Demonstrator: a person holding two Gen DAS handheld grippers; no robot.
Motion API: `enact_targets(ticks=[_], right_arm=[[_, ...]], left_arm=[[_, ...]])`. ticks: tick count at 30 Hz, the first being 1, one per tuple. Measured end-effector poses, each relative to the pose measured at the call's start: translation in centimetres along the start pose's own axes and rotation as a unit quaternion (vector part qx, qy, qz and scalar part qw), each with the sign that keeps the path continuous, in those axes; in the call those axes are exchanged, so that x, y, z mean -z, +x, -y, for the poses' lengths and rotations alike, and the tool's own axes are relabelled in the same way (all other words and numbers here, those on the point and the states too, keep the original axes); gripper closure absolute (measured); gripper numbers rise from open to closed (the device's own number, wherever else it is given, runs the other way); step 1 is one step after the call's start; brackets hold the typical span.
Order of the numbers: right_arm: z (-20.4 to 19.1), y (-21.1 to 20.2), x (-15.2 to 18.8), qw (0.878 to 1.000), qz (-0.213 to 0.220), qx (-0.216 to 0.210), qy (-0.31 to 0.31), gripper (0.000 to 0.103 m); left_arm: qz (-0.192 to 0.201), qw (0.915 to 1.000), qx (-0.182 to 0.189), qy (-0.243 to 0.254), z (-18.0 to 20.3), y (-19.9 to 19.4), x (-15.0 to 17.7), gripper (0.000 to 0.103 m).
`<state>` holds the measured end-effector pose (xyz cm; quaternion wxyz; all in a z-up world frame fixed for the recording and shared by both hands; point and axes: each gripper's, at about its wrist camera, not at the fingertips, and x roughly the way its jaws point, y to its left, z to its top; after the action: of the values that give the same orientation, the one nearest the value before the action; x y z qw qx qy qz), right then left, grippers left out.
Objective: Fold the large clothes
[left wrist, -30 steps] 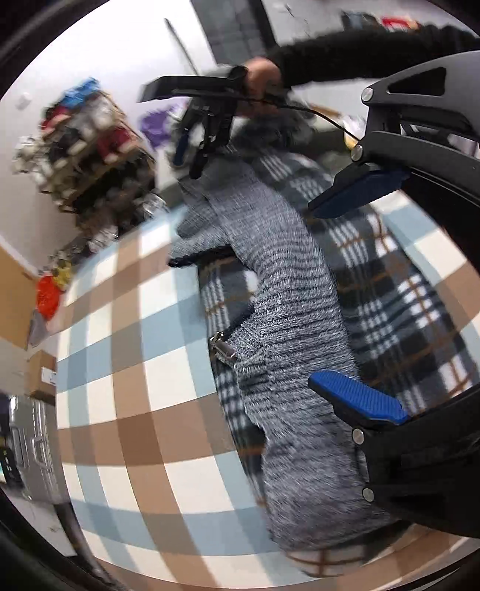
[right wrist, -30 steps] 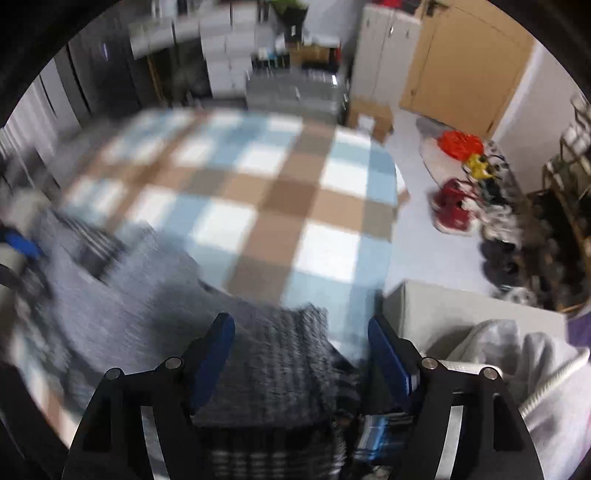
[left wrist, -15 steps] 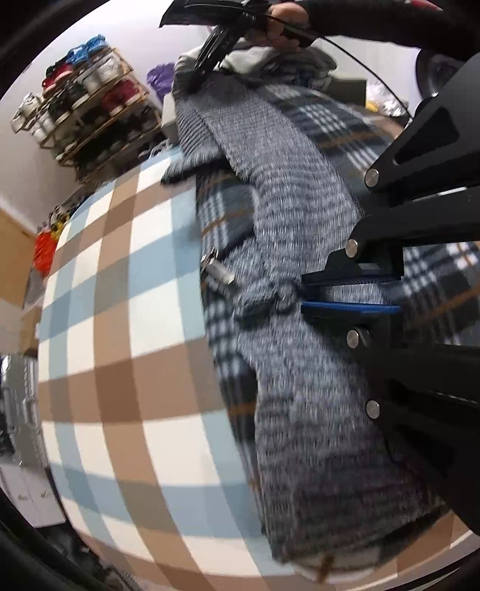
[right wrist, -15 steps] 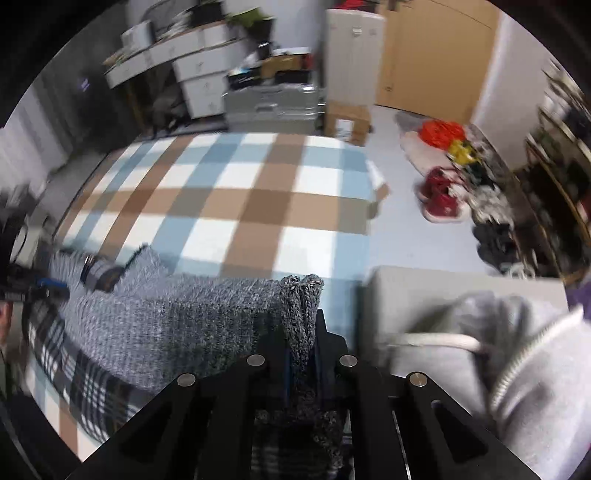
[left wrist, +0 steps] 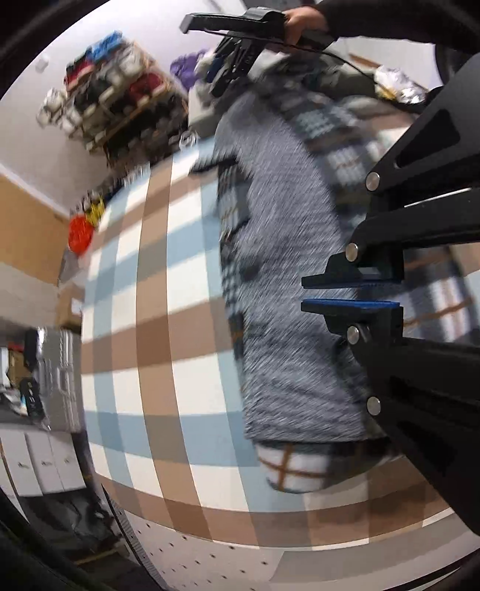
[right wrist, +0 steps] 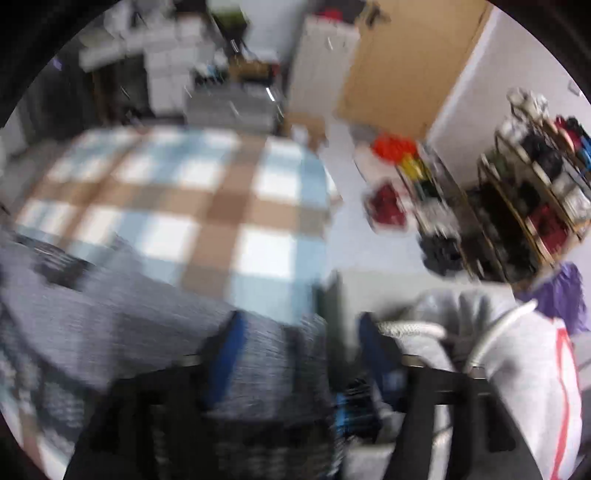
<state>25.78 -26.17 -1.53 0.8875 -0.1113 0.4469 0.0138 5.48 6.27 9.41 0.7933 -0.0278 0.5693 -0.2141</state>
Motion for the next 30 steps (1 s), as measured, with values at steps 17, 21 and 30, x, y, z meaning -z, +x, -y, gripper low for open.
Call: enact_targets(ticks=[17,21,30], right_arm=[[-12.6,5.3,5.0,0.991,-0.094,-0.093,-0.03,0.0],[-13.4,5.6,4.4,0.99,-0.095,-0.1,-0.03,0.0],[-16.2,2.5,4.5,0.986,-0.093,-0.13,-0.05,0.001]], left_arm=[[0.007,1.0,-0.002,0.004,-1.1,6.7,4.1,0.033],[0.019,0.9997,-0.018,0.003,-1.7,6.6,4.1,0.033],[0.013,0.9982,-0.056,-0.016,-0.5,4.2,5.4,0.033]])
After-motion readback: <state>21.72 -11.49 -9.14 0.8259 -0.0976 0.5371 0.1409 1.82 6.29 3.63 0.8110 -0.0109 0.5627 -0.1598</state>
